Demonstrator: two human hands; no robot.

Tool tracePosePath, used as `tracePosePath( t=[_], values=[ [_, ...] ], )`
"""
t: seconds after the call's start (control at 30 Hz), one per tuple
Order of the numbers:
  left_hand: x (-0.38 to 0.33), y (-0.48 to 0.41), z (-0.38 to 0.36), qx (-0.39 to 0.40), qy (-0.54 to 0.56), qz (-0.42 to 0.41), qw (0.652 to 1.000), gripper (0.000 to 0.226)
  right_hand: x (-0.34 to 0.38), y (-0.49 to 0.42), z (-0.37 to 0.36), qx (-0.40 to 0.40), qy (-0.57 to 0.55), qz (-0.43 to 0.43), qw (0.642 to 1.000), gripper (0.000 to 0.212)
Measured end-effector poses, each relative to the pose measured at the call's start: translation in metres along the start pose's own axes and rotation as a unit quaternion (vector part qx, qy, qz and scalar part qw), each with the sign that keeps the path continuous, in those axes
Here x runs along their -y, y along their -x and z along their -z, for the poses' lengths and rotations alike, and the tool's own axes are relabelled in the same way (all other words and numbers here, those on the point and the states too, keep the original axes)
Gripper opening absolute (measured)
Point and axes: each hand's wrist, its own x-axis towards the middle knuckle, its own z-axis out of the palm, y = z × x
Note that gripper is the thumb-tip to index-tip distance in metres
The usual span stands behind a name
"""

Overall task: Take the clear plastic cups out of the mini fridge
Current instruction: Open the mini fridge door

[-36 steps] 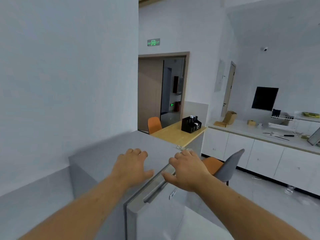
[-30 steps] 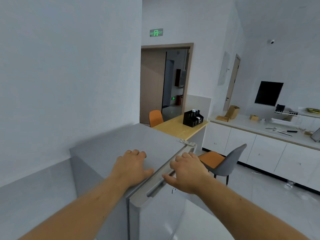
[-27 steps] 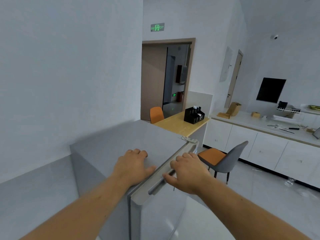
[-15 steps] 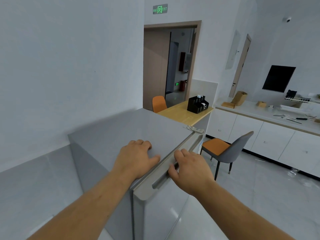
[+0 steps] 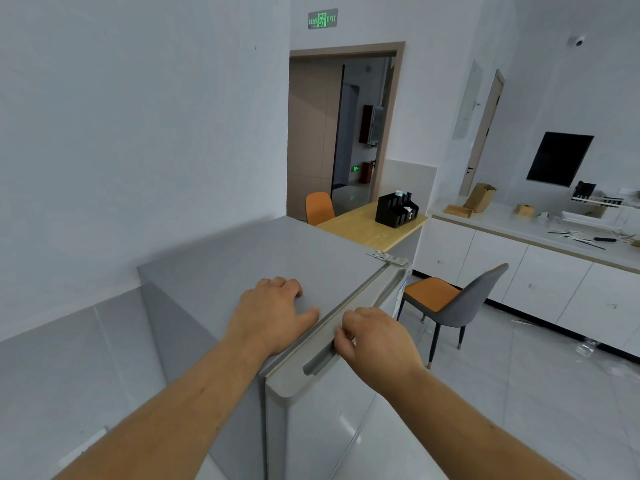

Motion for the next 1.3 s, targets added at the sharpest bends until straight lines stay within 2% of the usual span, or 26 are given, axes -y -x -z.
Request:
tracePosePath(
  t=[0.2,0.53,1.07,1.3],
  values=[
    [0.001,0.0,0.0,0.001,0.0,0.001,1.0,0.066,0.006,0.005,-0.004,-0.025,-0.008,-0.017,0.999,0.036],
    [0.0,0.001,0.002,-0.001,0.006,0.005,1.0,0.065,0.01,0.002,0.004,0.01,0.003,-0.013,1.0,0.03],
    [0.002,-0.001,0.001,0.008,0.01,0.004,1.0,0.066,0.007,0.003,-0.002,-0.034,0.011,0.0,0.999,0.034],
    [0.006,-0.005,-0.004,0.006,0.016,0.0,1.0,0.062,-0.018,0.03,0.011,-0.048,-0.045,-0.005,0.998,0.035]
  ],
)
